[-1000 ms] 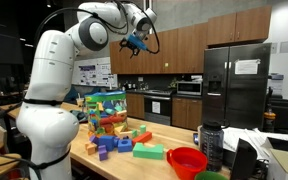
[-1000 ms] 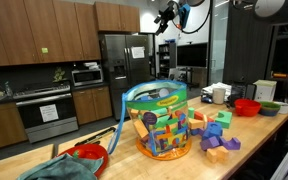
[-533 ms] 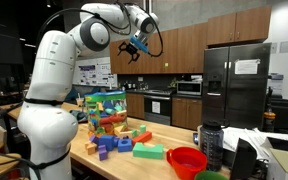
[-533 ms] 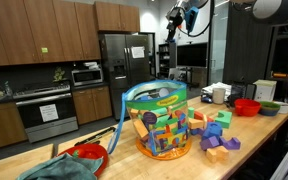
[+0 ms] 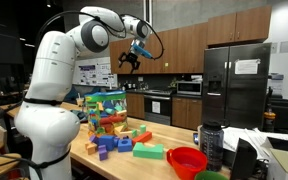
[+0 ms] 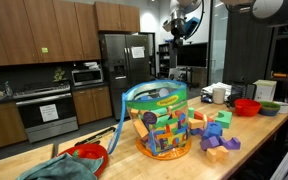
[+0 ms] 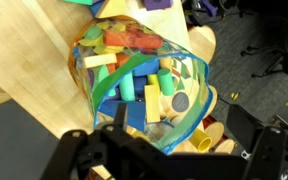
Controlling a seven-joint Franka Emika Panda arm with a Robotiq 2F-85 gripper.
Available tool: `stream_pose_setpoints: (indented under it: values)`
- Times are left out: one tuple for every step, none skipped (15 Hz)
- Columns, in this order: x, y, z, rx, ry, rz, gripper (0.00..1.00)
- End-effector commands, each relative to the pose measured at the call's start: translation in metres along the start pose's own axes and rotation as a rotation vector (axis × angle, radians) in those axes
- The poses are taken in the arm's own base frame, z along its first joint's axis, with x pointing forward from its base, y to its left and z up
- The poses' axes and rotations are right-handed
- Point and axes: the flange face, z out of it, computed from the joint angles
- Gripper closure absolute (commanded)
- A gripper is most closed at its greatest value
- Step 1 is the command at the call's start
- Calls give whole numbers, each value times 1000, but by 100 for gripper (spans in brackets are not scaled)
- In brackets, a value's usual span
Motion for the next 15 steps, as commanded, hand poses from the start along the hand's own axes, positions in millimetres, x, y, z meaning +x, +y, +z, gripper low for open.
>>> stream_pose_setpoints:
  values:
    - [9, 1, 15, -141, -57, -144, 0]
    - [14, 4, 21, -186, -57, -181, 0]
    - [19, 7, 28, -230, -49, -216, 0]
    - [24, 10, 34, -264, -35, -242, 0]
    - [28, 11, 39, -293, -18, -264, 0]
    - [31, 11, 45, -313, 3, -282, 0]
    - [35, 10, 49, -327, 24, -295, 0]
    - [38, 6, 51, -333, 40, -301, 0]
    - [39, 2, 53, -322, 56, -296, 0]
    - [40, -17, 55, -298, 92, -287, 0]
    - [46, 5, 56, -303, 55, -284, 0]
    - [47, 3, 57, -299, 59, -287, 0]
    - [48, 4, 57, -298, 58, -288, 0]
    - [49, 4, 58, -296, 57, -289, 0]
    - [50, 4, 59, -295, 57, -290, 0]
